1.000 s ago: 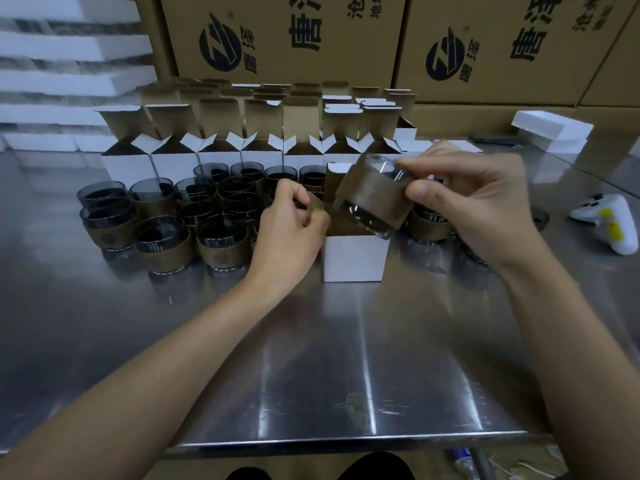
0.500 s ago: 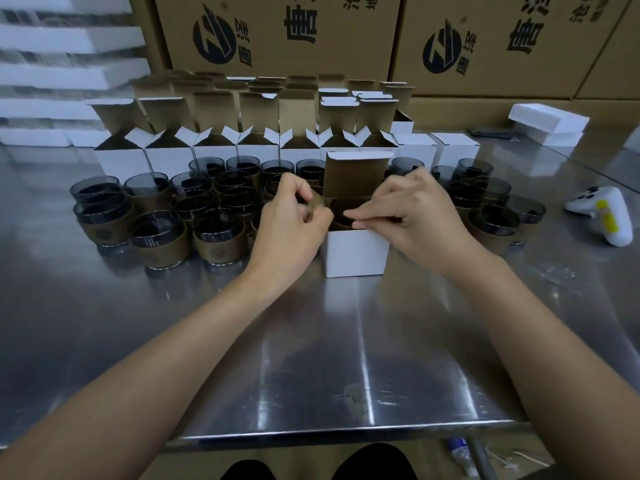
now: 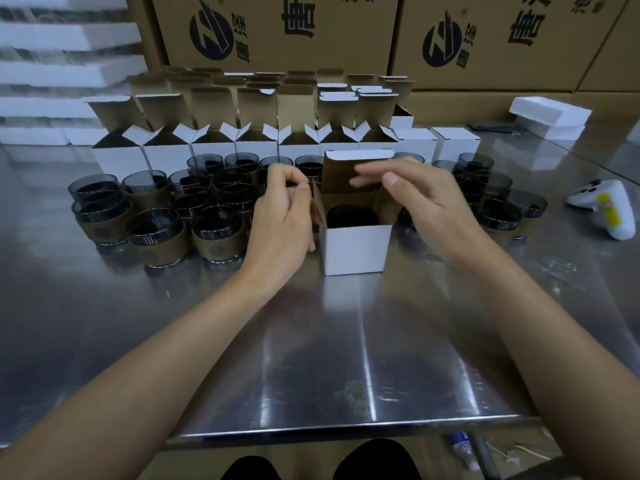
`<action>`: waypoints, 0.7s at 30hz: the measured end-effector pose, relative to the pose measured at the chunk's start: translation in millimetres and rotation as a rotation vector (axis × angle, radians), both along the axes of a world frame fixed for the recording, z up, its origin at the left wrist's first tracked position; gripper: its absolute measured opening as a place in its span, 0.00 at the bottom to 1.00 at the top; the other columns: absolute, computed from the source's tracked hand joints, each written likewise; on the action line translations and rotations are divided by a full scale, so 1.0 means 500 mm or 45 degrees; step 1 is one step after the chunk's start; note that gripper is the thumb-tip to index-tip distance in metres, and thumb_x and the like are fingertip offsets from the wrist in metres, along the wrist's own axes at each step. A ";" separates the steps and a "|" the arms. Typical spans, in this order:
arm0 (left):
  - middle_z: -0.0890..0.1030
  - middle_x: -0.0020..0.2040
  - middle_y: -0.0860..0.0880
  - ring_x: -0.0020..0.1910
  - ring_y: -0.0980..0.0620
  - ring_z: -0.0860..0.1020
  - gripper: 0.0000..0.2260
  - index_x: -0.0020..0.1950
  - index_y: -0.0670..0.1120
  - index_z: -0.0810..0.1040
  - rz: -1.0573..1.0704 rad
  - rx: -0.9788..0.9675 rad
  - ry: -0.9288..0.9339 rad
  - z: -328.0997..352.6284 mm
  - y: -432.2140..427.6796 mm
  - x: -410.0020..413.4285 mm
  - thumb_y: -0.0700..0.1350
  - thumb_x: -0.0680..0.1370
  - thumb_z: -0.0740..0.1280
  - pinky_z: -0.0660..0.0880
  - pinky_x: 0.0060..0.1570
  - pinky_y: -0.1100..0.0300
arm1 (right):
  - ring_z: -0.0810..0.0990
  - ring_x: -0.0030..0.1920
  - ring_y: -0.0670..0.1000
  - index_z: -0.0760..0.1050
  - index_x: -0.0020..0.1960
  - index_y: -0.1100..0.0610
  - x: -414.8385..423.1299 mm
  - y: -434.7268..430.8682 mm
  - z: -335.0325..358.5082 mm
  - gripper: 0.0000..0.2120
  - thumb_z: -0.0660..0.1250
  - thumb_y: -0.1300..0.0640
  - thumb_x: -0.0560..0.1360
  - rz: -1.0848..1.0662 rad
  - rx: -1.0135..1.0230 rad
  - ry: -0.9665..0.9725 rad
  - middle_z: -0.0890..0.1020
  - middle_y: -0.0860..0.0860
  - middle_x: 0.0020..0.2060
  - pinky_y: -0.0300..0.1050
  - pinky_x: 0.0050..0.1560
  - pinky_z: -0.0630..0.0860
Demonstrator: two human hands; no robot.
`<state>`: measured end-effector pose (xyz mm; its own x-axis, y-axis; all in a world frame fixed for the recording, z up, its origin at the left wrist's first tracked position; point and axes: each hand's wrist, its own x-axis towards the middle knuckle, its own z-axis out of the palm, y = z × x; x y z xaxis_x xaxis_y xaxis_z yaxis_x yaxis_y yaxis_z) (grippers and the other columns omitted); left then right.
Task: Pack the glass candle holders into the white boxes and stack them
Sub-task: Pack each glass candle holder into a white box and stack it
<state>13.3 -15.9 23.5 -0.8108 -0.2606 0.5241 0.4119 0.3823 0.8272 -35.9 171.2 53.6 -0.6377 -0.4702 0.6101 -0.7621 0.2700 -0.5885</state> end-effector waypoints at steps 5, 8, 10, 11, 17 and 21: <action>0.80 0.41 0.52 0.33 0.57 0.78 0.07 0.53 0.48 0.69 0.036 0.080 0.006 0.006 -0.002 -0.004 0.38 0.82 0.55 0.70 0.34 0.69 | 0.69 0.67 0.36 0.60 0.76 0.48 -0.012 -0.012 -0.022 0.23 0.52 0.49 0.82 0.017 -0.070 -0.209 0.79 0.42 0.61 0.22 0.62 0.59; 0.81 0.44 0.54 0.40 0.59 0.79 0.07 0.50 0.48 0.72 0.024 0.048 0.053 0.007 0.001 0.001 0.39 0.81 0.56 0.71 0.39 0.68 | 0.74 0.64 0.40 0.52 0.79 0.50 -0.026 -0.017 -0.027 0.27 0.51 0.46 0.82 0.032 -0.214 -0.314 0.81 0.43 0.60 0.30 0.66 0.64; 0.82 0.44 0.55 0.42 0.53 0.79 0.07 0.50 0.45 0.74 -0.004 -0.048 0.056 0.007 0.002 0.005 0.42 0.80 0.56 0.72 0.39 0.61 | 0.76 0.63 0.43 0.48 0.79 0.49 -0.035 -0.020 -0.030 0.30 0.51 0.44 0.81 0.024 -0.283 -0.373 0.81 0.44 0.59 0.44 0.71 0.65; 0.82 0.44 0.56 0.41 0.52 0.78 0.09 0.51 0.44 0.75 -0.021 -0.130 0.042 0.006 0.002 0.006 0.43 0.80 0.56 0.72 0.40 0.58 | 0.76 0.62 0.44 0.48 0.79 0.49 -0.040 -0.022 -0.033 0.30 0.51 0.43 0.80 0.015 -0.319 -0.408 0.82 0.45 0.59 0.49 0.71 0.65; 0.78 0.43 0.56 0.49 0.55 0.72 0.15 0.46 0.45 0.78 0.010 -0.730 0.077 0.002 -0.008 -0.004 0.48 0.80 0.54 0.72 0.45 0.51 | 0.80 0.58 0.51 0.55 0.78 0.51 -0.056 -0.025 -0.034 0.30 0.54 0.52 0.76 0.087 -0.746 -0.698 0.82 0.54 0.56 0.49 0.61 0.75; 0.79 0.43 0.54 0.49 0.54 0.72 0.18 0.43 0.44 0.79 0.045 -0.769 0.081 0.002 -0.011 -0.006 0.51 0.79 0.52 0.72 0.45 0.51 | 0.80 0.61 0.53 0.58 0.76 0.52 -0.053 -0.013 -0.036 0.28 0.50 0.65 0.77 0.145 -0.862 -0.745 0.80 0.56 0.60 0.48 0.52 0.77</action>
<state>10.5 -21.3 24.4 -0.7692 0.0720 0.6350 0.4319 0.7909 0.4335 -62.4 164.6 35.5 -0.9049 -0.2072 0.3718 -0.2918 -0.3341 -0.8962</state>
